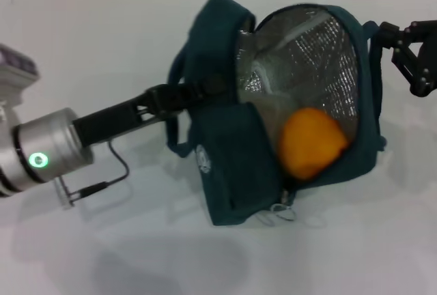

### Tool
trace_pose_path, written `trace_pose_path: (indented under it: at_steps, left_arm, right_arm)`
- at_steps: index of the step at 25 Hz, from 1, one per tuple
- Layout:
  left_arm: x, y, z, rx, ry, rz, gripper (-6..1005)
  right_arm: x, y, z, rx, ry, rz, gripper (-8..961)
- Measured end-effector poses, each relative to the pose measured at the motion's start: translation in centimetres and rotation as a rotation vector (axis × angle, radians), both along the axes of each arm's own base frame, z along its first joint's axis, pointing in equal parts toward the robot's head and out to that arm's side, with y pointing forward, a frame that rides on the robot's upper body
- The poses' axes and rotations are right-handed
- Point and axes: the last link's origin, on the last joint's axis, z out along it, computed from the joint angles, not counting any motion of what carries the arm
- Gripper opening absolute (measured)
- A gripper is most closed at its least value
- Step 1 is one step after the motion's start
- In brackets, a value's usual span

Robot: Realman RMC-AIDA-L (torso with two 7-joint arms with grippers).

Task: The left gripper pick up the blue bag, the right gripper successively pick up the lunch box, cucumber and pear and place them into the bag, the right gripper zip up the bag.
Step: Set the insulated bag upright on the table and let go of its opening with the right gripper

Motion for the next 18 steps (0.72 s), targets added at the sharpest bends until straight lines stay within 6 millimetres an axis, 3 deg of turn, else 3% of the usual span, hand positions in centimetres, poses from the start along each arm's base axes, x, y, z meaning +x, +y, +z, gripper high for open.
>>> trace_pose_path:
  at_steps: [8, 18]
  left_arm:
    - [1.4, 0.6, -1.8, -0.036, -0.006, -0.022, 75]
    - [0.0, 1.0, -2.1, -0.017, 0.050, 0.054, 76]
  right_arm:
    - [0.0, 0.6, -0.3, -0.017, -0.017, -0.007, 51]
    - [-0.2, 1.6, -1.4, -0.056, -0.014, -0.025, 54]
